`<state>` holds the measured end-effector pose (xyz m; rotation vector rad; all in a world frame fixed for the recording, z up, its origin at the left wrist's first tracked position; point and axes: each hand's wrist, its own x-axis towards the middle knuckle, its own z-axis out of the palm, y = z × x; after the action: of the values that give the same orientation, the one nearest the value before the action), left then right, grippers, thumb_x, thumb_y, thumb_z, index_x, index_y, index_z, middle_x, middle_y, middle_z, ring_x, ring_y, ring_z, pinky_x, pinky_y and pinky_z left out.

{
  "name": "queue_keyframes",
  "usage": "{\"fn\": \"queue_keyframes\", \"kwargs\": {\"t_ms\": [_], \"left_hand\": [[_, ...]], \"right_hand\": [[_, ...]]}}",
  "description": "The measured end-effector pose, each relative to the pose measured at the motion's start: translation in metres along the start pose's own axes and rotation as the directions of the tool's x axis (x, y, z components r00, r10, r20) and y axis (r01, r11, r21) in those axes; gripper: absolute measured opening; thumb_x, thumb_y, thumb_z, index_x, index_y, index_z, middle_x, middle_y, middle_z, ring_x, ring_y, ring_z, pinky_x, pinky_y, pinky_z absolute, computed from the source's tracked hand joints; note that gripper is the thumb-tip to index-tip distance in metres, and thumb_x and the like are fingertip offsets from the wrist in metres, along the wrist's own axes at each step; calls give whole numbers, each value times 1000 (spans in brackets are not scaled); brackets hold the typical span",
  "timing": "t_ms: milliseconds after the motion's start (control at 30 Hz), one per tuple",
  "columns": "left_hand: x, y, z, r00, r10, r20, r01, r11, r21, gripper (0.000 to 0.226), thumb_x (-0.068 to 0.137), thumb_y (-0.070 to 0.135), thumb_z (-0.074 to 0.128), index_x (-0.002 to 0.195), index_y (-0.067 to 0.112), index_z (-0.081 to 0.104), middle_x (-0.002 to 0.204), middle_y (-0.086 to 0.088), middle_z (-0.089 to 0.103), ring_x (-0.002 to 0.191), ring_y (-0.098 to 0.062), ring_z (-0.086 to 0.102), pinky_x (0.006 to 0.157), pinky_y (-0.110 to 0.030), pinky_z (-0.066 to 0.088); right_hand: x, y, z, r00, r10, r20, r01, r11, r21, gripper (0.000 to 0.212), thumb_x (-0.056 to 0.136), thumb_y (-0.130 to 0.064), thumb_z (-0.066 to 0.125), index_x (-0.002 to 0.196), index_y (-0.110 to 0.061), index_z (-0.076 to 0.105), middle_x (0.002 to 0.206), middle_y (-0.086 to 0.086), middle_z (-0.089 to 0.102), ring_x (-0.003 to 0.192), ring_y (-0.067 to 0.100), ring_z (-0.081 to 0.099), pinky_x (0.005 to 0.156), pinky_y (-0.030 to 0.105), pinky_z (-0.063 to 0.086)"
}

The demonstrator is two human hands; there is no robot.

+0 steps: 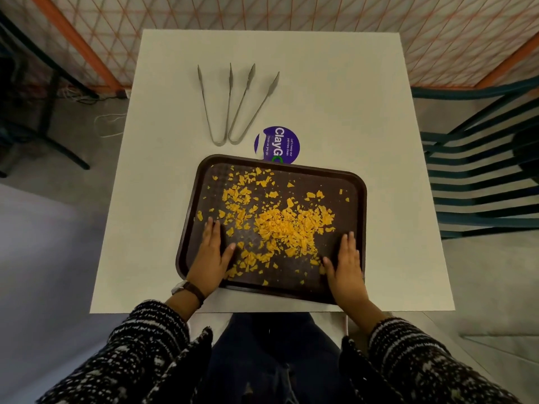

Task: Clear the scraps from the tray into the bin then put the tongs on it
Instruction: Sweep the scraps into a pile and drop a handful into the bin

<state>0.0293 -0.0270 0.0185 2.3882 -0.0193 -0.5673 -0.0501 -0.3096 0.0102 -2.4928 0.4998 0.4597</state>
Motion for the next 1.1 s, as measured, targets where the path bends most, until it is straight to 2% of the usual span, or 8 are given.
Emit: {"fn": "queue_keyframes", "kwargs": {"t_ms": [133,300,500,633,733,833,967,1100], "left_hand": [[24,-6,-9,998,-15,-62,20,996,83,69,94,36,41,148,13,3,158,-5,-7,145,-20,-4,117,-38,15],[45,-8,-7,998,-5,-64,18,980,200,69,95,39,37,147,8,2,157,-10,-6,142,-18,-14,119,-38,1],[44,10,15,998,-36,-43,43,983,179,76,90,56,20,146,11,-6,153,-4,-17,142,-20,-17,114,-35,-10],[26,28,28,995,38,92,-35,999,-41,69,94,45,31,143,28,-13,150,10,-18,138,-14,-15,112,-36,3],[14,34,28,973,183,138,-177,983,-56,65,96,42,30,145,30,-11,152,14,-12,140,-5,-4,109,-26,14],[19,34,17,981,176,80,-170,983,-76,62,97,36,32,146,28,-5,154,11,-8,136,-1,3,107,-25,18],[37,19,-1,996,91,-13,-91,996,-5,63,95,36,32,148,20,1,156,5,-7,141,-9,-7,114,-35,10],[44,-3,-11,998,40,-44,-38,999,39,63,95,36,33,147,15,3,157,1,-4,141,-8,-6,117,-36,8]], "right_hand": [[3,21,1,992,-99,74,109,985,-133,92,82,-74,3,146,-10,-9,152,0,-17,142,14,-16,118,34,-4],[6,26,6,991,-97,93,111,980,-163,92,74,-79,-11,143,-17,-15,153,0,-22,142,14,-22,116,30,-11],[6,24,5,990,-94,101,107,984,-139,96,71,-82,-12,142,-18,-16,153,-1,-23,142,13,-23,114,27,-14],[7,19,1,992,-90,83,97,993,-74,95,72,-82,-7,142,-19,-15,153,-4,-18,142,11,-19,115,26,-11],[16,6,-7,991,-123,60,125,992,-24,77,90,-62,19,145,-18,-10,153,-6,-16,142,9,-17,119,32,-5],[40,-5,-20,986,-164,16,164,986,2,68,96,-42,34,149,-16,0,154,-7,-14,143,9,-14,118,30,-3],[87,-10,-33,988,-148,-49,148,989,-4,64,98,-37,36,150,-11,9,159,2,-2,146,15,-7,118,31,-2],[117,-16,-34,990,-27,-141,38,996,81,60,99,-36,34,149,-9,15,160,6,6,147,18,-3,118,30,-2]]}}
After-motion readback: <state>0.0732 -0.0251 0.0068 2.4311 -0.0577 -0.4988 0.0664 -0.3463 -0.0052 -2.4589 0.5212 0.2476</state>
